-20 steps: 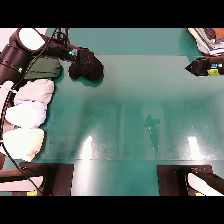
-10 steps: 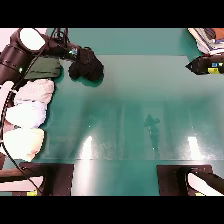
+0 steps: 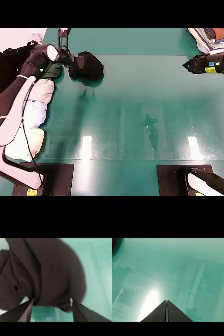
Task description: Fold the shirts.
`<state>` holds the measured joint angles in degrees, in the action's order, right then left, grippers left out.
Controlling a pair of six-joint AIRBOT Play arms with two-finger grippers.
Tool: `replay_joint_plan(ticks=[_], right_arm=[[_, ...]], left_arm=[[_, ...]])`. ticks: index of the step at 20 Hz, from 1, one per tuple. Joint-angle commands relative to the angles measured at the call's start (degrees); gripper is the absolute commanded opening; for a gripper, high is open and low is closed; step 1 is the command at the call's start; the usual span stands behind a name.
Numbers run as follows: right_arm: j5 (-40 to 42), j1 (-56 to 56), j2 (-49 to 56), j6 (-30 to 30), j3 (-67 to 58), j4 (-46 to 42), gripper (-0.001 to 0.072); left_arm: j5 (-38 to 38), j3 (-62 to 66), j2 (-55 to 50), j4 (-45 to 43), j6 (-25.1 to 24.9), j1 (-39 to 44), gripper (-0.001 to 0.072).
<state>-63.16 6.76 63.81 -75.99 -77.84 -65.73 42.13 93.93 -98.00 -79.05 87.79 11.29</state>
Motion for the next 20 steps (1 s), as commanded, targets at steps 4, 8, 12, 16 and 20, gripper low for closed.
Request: replay_joint_plan(ticks=[4, 8, 12, 16, 20], right_arm=[[0.0, 0.4, 0.0, 0.0, 0.0, 0.1, 0.0017], [0.0, 0.4, 0.0, 0.0, 0.0, 0.2, 0.0017], [1.3, 0.4, -2.0, 0.0, 0.0, 0.2, 0.0017], [8.1, 0.4, -9.1, 0.0, 0.0, 0.2, 0.0017], [12.7, 0.4, -16.6, 0.0, 0.0, 0.2, 0.0017]], left_arm=[[-6.9, 0.2, -5.6, 0.2, 0.7, -0.8, 0.0294], [-3.7, 3.0, -5.4, 0.2, 0.7, -0.8, 0.0025], [3.7, 12.2, -0.7, -1.0, 0.7, -0.8, 0.0024], [10.3, 23.4, 9.7, -0.6, 0.3, -0.5, 0.0023], [21.4, 23.5, 21.2, -0.5, -1.2, 4.6, 0.0023]])
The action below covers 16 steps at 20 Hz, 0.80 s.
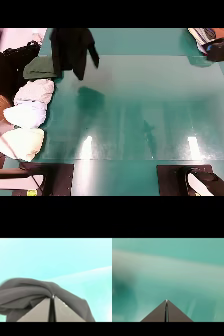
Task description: Fold the shirts.
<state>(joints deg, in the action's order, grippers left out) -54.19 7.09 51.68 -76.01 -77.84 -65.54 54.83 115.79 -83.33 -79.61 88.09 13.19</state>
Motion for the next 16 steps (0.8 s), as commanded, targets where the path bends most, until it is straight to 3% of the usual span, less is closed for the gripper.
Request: replay_joint_plan(ticks=[1, 4, 7, 8, 9, 10, 13, 16], right_arm=[[3.6, 0.1, -5.9, 0.0, 0.0, 0.0, 0.0017], [3.0, 0.1, -8.3, 0.0, 0.0, 0.0, 0.0017], [0.6, 0.1, -8.8, 0.0, 0.0, 0.0, 0.0017], [-0.6, 0.1, -8.5, 0.0, 0.0, 0.0, 0.0017], [-2.1, 0.1, -8.2, 0.0, 0.0, 0.0, 0.0017], [-3.3, 0.1, -7.9, 0.0, 0.0, 0.0, 0.0017], [-6.8, 0.1, -6.2, 0.0, 0.0, 0.2, 0.0017], [-9.0, 0.1, -4.6, 0.0, 0.0, 1.6, 0.0017]], left_arm=[[12.9, 0.9, 7.8, 0.1, -2.0, 5.0, 0.0023], [20.4, -5.1, 7.8, 0.2, -2.0, 12.9, 0.0024], [17.6, -18.3, 7.7, 1.5, -2.0, 21.6, 0.0026], [15.5, -23.1, 7.7, 2.4, -2.1, 24.1, 0.0083], [13.1, -27.1, 7.7, 2.5, -2.2, 26.1, 0.039], [10.7, -30.4, 7.8, 2.3, -2.2, 27.3, 0.0638], [10.1, -32.8, 8.1, -3.8, -3.0, 26.2, 0.064], [15.9, -33.0, 8.8, -5.1, -2.5, 19.4, 0.064]])
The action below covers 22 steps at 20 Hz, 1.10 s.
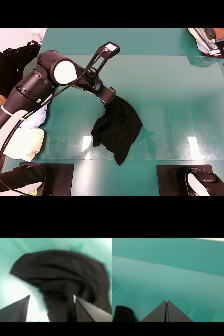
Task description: Fold the shirts.
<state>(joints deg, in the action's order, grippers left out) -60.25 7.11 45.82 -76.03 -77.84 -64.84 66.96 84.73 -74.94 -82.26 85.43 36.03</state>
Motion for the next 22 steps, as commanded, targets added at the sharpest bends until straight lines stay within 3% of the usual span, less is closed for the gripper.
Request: replay_joint_plan(ticks=[1, 3, 6, 12, 15, 18, 19, 20, 21, 22], right_arm=[[-3.5, 0.0, 1.7, 0.0, 0.0, 0.9, 0.0017], [-4.3, 0.0, 2.4, 0.0, 0.0, 0.8, 0.0017], [-4.9, 0.0, 3.1, 0.0, 0.0, 0.8, 0.0017], [-4.7, 0.0, 3.1, 0.0, 0.0, 0.7, 0.0017], [-4.7, 0.0, 3.1, 0.0, 0.0, 0.7, 0.0017], [-4.8, 0.0, 3.1, 0.0, 0.0, 0.7, 0.0017], [-4.8, 0.0, 3.2, 0.0, 0.0, 0.7, 0.0017], [-5.2, 0.0, 3.2, 0.0, 0.0, 0.7, 0.0017], [-6.1, 0.0, 3.4, 0.0, 0.0, 0.8, 0.0017], [-8.1, 0.0, 3.9, 0.0, 0.0, 0.8, 0.0017]], left_arm=[[7.0, -2.7, 0.4, -0.9, 0.2, -6.0, 0.064], [11.3, -6.2, 0.6, 5.0, 0.0, -9.9, 0.064], [11.4, -16.2, 3.2, 12.8, -1.0, -10.6, 0.0641], [3.3, -35.0, 6.6, 20.4, -1.7, -10.5, 0.0641], [-2.1, -38.7, 6.6, 28.9, -5.9, -10.5, 0.064], [-5.1, -39.0, 6.6, 30.5, -6.5, -10.5, 0.0638], [-5.7, -38.9, 6.6, 30.0, -6.4, -10.5, 0.0517], [-6.4, -38.9, 6.6, 29.2, -6.4, -10.5, 0.0165], [-7.1, -38.8, 6.6, 27.3, -6.5, -10.6, 0.0026], [-7.1, -37.8, 6.7, 23.6, -5.9, -11.5, 0.0024]])
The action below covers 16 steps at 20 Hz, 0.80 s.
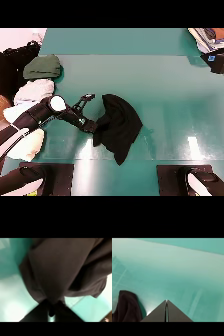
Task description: Fold the shirts.
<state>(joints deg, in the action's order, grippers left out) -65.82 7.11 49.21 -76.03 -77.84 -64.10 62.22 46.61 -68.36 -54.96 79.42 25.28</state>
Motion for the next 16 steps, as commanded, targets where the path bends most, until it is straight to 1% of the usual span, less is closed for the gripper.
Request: replay_joint_plan(ticks=[1, 3, 4, 6, 7, 8, 9, 10, 12, 14, 16], right_arm=[[-5.4, 0.0, 1.3, 0.0, 0.0, 0.0, 0.0017], [-12.1, 0.1, 3.6, -0.3, 1.0, 0.1, 0.0017], [-13.9, 0.2, 4.5, -1.7, 3.0, 0.1, 0.0017], [-13.5, 2.1, 5.9, -2.6, 9.6, 0.1, 0.0018], [-12.6, 3.8, 6.7, -2.9, 13.5, 0.3, 0.0068], [-11.2, 6.2, 8.0, -3.5, 18.0, 1.9, 0.0337], [-9.6, 8.3, 9.5, -3.6, 22.1, 4.7, 0.0531], [-7.2, 10.8, 11.8, -3.6, 26.0, 8.3, 0.0545], [-0.5, 16.0, 17.2, -3.3, 31.5, 15.8, 0.0546], [6.1, 21.4, 22.8, -0.4, 33.9, 22.2, 0.0545], [9.8, 25.5, 27.8, 2.9, 33.6, 29.0, 0.0546]], left_arm=[[-1.0, 2.0, 0.1, -7.2, 1.8, -2.5, 0.0024], [2.1, 6.1, 0.7, -11.4, 3.0, -7.1, 0.0024], [3.6, 8.7, 1.0, -12.1, 3.0, -9.7, 0.0025], [4.1, 12.4, 1.5, -12.1, 3.0, -13.5, 0.0024], [4.1, 13.7, 1.5, -12.2, 2.9, -14.4, 0.0024], [4.1, 14.4, 1.5, -12.1, 2.9, -14.8, 0.0024], [3.8, 14.5, 1.5, -12.1, 2.8, -14.7, 0.0024], [3.7, 14.5, 1.5, -11.9, 2.8, -14.7, 0.0024], [3.5, 14.5, 1.5, -12.0, 2.8, -14.7, 0.0024], [3.4, 14.5, 1.5, -12.0, 2.8, -14.7, 0.0025], [3.3, 14.5, 1.5, -12.0, 2.8, -14.7, 0.0024]])
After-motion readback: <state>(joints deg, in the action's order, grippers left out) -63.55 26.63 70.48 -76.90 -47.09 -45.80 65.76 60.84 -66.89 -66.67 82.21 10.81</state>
